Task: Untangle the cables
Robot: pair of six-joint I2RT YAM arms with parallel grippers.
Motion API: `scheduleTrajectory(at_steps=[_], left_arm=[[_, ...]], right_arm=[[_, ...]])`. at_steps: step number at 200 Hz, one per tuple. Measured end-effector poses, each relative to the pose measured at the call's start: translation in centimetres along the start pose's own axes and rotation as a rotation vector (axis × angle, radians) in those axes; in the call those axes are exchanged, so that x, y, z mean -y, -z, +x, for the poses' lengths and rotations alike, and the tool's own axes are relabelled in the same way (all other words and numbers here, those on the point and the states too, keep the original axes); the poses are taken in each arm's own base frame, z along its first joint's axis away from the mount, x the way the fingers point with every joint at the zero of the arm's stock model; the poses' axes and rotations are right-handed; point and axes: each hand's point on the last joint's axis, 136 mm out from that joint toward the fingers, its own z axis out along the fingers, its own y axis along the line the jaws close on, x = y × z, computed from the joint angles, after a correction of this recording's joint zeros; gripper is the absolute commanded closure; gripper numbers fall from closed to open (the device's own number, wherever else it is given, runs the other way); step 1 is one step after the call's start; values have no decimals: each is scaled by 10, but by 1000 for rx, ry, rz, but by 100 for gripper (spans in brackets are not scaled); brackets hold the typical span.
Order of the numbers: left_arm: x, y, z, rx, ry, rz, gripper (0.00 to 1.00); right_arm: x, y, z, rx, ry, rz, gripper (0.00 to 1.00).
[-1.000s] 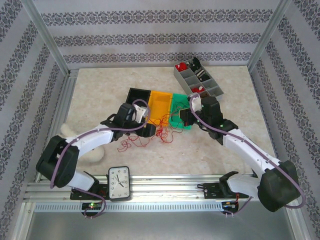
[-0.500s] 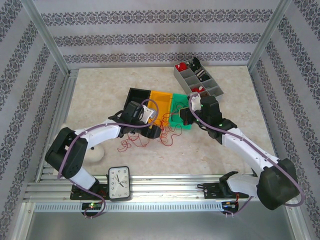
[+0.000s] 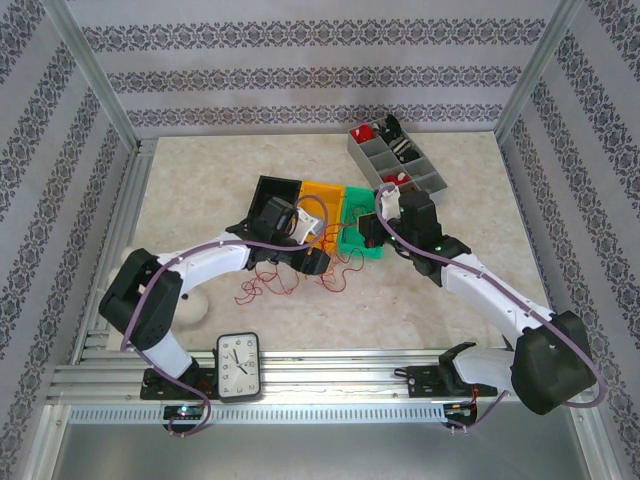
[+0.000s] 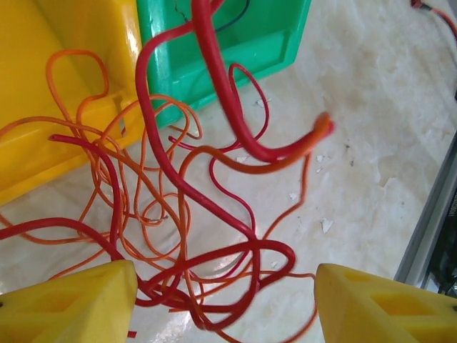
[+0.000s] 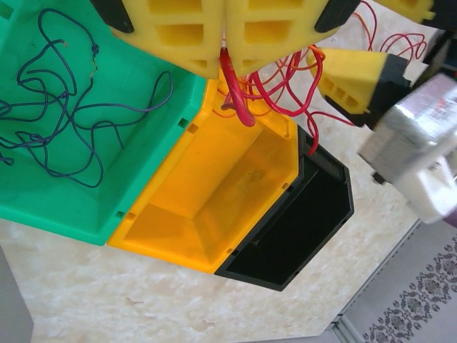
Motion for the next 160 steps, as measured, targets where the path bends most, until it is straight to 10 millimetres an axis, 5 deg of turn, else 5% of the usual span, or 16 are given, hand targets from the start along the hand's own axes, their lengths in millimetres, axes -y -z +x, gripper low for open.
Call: scheduleTrajectory(at_steps=[40, 74, 160], left_arm=[[-16, -13, 10, -36, 22, -46, 79], [-24, -12, 8, -16, 19, -89, 100], [-50, 35, 0, 205, 121, -173, 100]], right_arm=[[-1, 0, -4, 16, -20, -3, 100], [17, 4, -9, 57, -60, 96, 100], [105, 50, 27, 173, -358, 512, 100]])
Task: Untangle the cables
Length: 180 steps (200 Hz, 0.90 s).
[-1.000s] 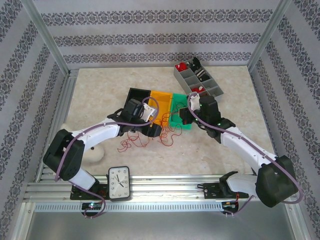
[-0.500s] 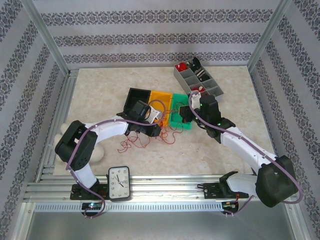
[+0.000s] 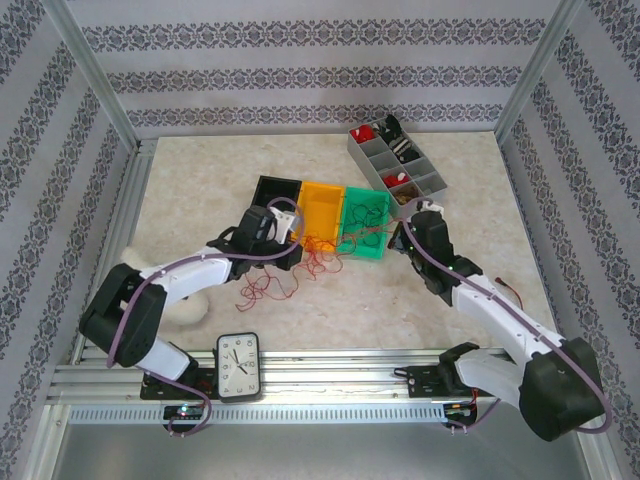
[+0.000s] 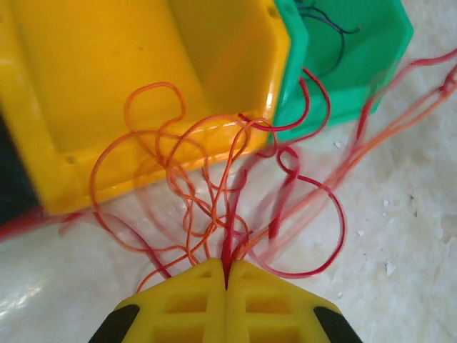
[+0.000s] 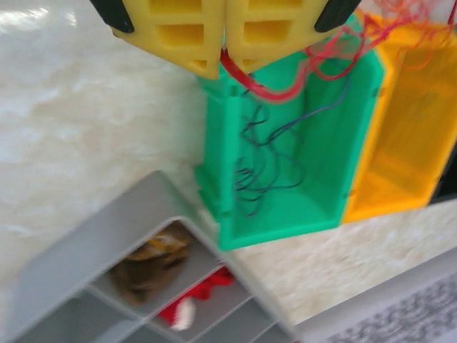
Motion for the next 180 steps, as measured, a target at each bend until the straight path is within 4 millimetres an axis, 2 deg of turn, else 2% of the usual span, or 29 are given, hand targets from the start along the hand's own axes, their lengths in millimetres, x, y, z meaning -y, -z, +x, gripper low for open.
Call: scheduleTrajectory(at_steps=[29, 58, 100, 143, 180], left_arm=[[-36, 6, 14, -1, 110, -89, 100], [-56, 9, 25, -6, 181, -149, 100], [-79, 17, 23, 34, 240, -267, 100], [-122, 43, 21, 116, 369, -477, 100], [-146, 66, 28, 149, 453, -626, 100]], right_arm=[[46, 11, -24, 113, -133, 156, 100], [77, 19, -20, 143, -217, 244, 100], [99, 28, -16, 156, -276, 300, 100], [118, 39, -25, 195, -322, 343, 99], [132, 45, -28, 208, -350, 376, 100]])
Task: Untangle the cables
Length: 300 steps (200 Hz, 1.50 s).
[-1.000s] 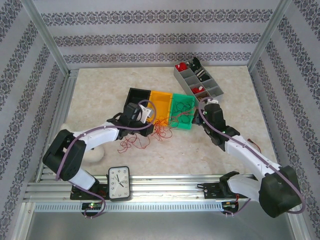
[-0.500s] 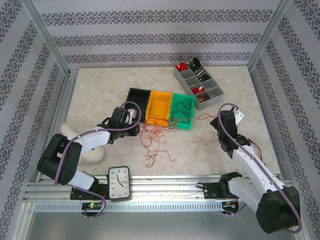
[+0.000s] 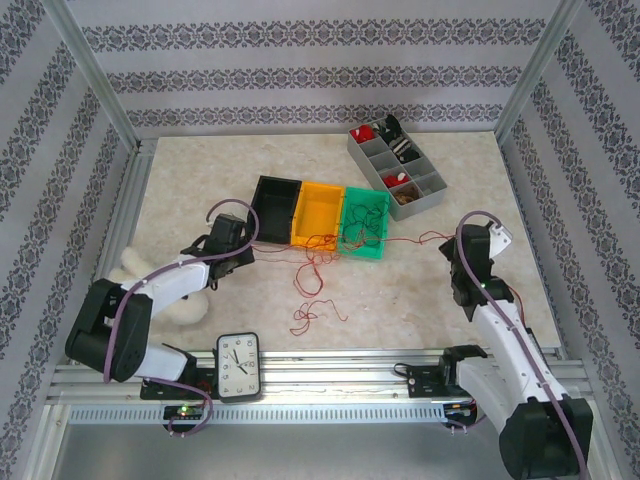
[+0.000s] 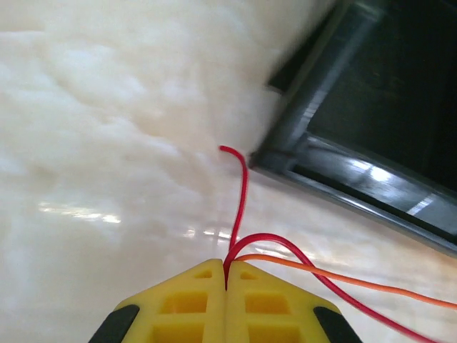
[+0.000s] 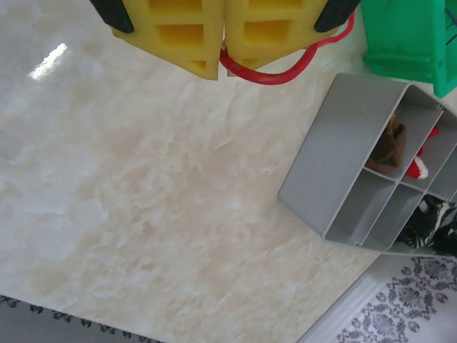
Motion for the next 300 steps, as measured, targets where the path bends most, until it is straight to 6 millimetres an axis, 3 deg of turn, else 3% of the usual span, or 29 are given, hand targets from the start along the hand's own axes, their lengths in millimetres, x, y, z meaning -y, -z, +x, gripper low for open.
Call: scheduleTrajectory(at_steps=[37, 79, 115, 166, 199, 237, 270, 300], left_arm=[[-32, 8, -10, 51, 56, -128, 100], [-23, 8, -8, 31, 25, -79, 100], [-10, 7, -10, 30, 3, -14, 100], [-7, 3, -6, 40, 10, 23, 100], [-16, 0, 5, 28, 8, -10, 100], [-20, 3, 7, 44, -3, -13, 100], [-16, 7, 12, 73, -18, 42, 100], [-5, 8, 10, 79, -23, 97, 100]], right_arm=[[10, 3, -12, 35, -9, 23, 99], [-3, 0, -1, -23, 78, -42, 97], [-58, 14, 13, -57, 196, -256, 96], [-169, 59, 33, -69, 438, -551, 95], [-207, 66, 61, -98, 585, -601, 96], [-213, 61, 70, -86, 653, -578, 97], [-210, 57, 47, 23, 682, -497, 97], [-202, 51, 14, 125, 673, -423, 98]])
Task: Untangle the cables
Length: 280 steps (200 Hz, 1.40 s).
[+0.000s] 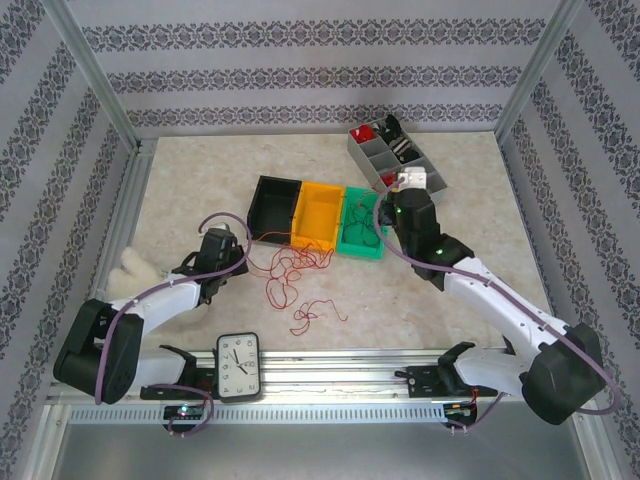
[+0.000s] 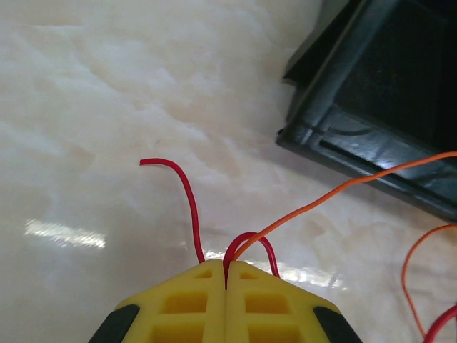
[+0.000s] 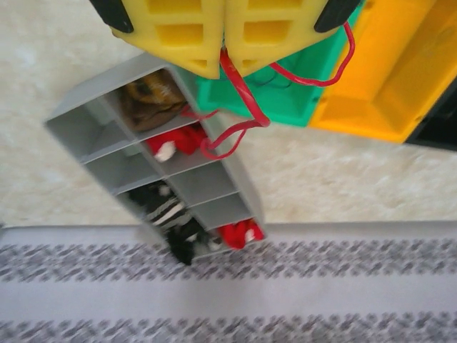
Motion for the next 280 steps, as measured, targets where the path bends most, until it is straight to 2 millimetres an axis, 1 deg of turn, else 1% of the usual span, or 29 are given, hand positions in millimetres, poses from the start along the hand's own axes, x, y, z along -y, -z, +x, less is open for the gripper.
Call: scheduleTrajectory(at_steps=[16, 30, 48, 60, 76, 89, 105, 116, 132, 146, 177, 203, 216, 250, 280], left_arm=[[4, -1, -1, 4, 0, 21, 100], [7, -2, 0, -1, -2, 31, 100], [7, -5, 3, -14, -4, 32, 100], [7, -7, 6, -25, -5, 31, 100], [6, -10, 10, -40, -6, 30, 100], [7, -12, 14, -52, -11, 30, 100], [8, -14, 18, -64, -16, 31, 100], [9, -15, 18, -67, -17, 34, 100], [11, -17, 16, -65, -14, 35, 100], [12, -18, 14, -64, -13, 35, 100], [14, -19, 10, -58, -10, 35, 100], [14, -19, 10, -58, -10, 33, 100], [13, -19, 10, -56, -10, 31, 100], [14, -18, 8, -49, -10, 32, 100], [15, -17, 7, -45, -10, 35, 100]], right_arm=[[22, 2, -15, 42, -24, 52, 98], [39, 9, -31, 93, -53, 84, 97], [60, 26, -56, 179, -101, 112, 97], [70, 40, -71, 231, -128, 117, 97], [76, 57, -85, 284, -151, 103, 96], [77, 68, -93, 317, -162, 77, 96], [72, 79, -100, 343, -166, 21, 96], [65, 81, -101, 341, -162, -28, 96], [51, 77, -96, 311, -160, -102, 95], [36, 69, -86, 264, -150, -159, 95], [-6, 40, -46, 105, -93, -252, 95], [-31, 19, -16, -10, -55, -283, 95], [-41, 11, -7, -50, -43, -291, 95], [-60, -7, 9, -121, -8, -292, 94], [-72, -23, 20, -169, 59, -255, 95]])
